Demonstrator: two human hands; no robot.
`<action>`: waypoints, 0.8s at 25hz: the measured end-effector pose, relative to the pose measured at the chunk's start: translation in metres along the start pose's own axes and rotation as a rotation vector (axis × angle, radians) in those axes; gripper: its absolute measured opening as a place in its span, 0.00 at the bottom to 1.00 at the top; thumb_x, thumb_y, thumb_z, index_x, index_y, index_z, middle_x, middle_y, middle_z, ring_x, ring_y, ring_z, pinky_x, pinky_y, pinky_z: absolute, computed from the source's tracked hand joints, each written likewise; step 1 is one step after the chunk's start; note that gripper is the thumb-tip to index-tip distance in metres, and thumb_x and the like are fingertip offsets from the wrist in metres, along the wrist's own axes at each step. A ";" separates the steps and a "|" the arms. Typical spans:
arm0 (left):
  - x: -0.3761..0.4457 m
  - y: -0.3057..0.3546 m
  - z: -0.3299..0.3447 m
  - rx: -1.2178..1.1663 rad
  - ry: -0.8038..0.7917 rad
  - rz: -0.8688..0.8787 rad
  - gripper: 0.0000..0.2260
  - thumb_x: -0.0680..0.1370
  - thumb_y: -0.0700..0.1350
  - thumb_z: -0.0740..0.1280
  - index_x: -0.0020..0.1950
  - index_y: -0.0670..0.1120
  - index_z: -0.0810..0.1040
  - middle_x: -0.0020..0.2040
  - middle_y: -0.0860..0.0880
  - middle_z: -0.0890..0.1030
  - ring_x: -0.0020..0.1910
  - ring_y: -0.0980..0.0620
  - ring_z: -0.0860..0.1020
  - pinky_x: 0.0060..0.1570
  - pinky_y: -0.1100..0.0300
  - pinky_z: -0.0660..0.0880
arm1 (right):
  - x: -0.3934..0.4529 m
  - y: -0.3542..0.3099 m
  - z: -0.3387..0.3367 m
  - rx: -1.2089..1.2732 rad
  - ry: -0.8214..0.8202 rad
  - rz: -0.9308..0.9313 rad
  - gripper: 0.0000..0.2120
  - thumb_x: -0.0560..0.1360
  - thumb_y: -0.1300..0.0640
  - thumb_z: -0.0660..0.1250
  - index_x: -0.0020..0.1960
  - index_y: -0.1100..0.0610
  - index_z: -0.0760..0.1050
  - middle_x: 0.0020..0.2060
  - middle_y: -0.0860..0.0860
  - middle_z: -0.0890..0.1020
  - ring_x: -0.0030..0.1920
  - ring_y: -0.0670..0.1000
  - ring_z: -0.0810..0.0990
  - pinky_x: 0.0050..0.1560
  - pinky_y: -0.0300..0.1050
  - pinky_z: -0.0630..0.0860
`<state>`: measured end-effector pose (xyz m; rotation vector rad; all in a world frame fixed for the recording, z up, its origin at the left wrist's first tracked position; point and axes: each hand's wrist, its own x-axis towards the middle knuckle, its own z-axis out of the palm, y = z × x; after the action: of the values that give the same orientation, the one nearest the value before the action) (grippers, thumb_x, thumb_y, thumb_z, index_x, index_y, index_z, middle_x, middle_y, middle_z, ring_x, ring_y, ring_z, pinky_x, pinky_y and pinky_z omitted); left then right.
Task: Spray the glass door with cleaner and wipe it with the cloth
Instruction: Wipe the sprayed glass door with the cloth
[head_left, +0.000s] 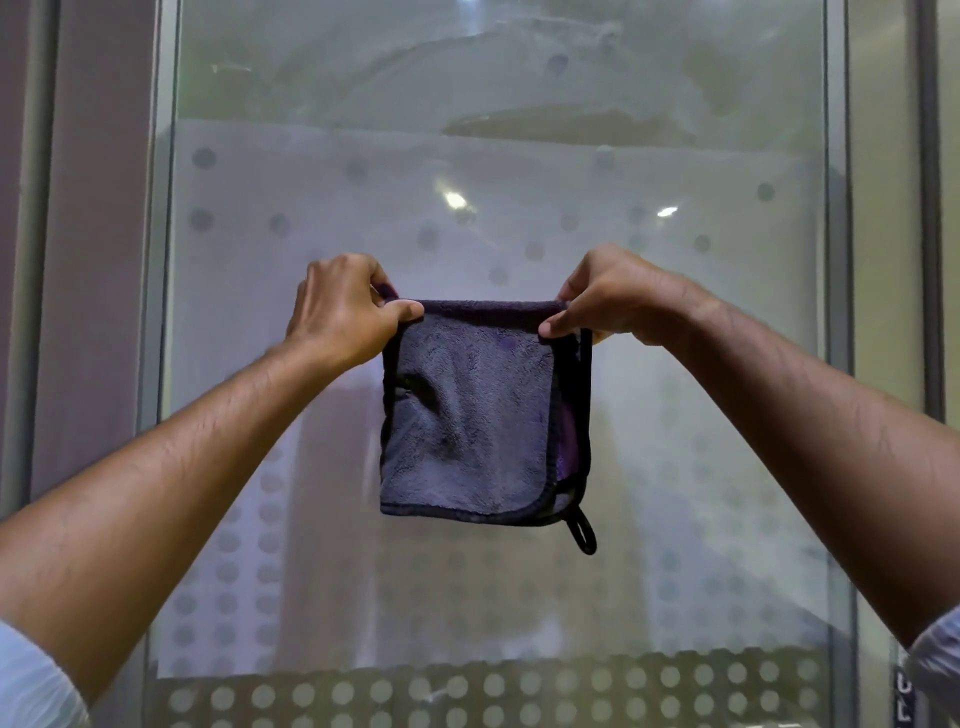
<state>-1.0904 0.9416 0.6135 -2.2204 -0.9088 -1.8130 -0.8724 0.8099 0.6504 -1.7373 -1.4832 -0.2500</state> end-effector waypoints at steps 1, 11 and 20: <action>-0.003 0.001 -0.001 -0.025 -0.024 -0.006 0.13 0.69 0.55 0.77 0.42 0.46 0.82 0.33 0.52 0.78 0.39 0.49 0.79 0.41 0.59 0.69 | -0.002 0.002 -0.003 -0.021 -0.050 0.018 0.11 0.67 0.61 0.79 0.44 0.67 0.83 0.36 0.58 0.82 0.36 0.51 0.81 0.38 0.43 0.83; -0.039 0.015 0.012 -0.101 -0.421 -0.026 0.10 0.68 0.56 0.78 0.38 0.51 0.84 0.34 0.54 0.81 0.34 0.61 0.74 0.28 0.65 0.65 | -0.045 0.041 -0.012 -0.036 -0.358 0.286 0.08 0.68 0.61 0.78 0.44 0.63 0.82 0.40 0.55 0.84 0.42 0.50 0.82 0.42 0.41 0.80; -0.080 0.022 0.040 -0.131 -0.618 -0.007 0.11 0.68 0.54 0.79 0.40 0.48 0.84 0.33 0.51 0.80 0.32 0.58 0.74 0.28 0.64 0.66 | -0.085 0.080 0.000 -0.026 -0.491 0.434 0.06 0.67 0.65 0.77 0.37 0.58 0.81 0.33 0.53 0.86 0.36 0.49 0.84 0.35 0.41 0.81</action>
<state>-1.0528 0.9131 0.5349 -2.9302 -0.8958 -1.2158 -0.8252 0.7500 0.5625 -2.1904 -1.3774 0.4123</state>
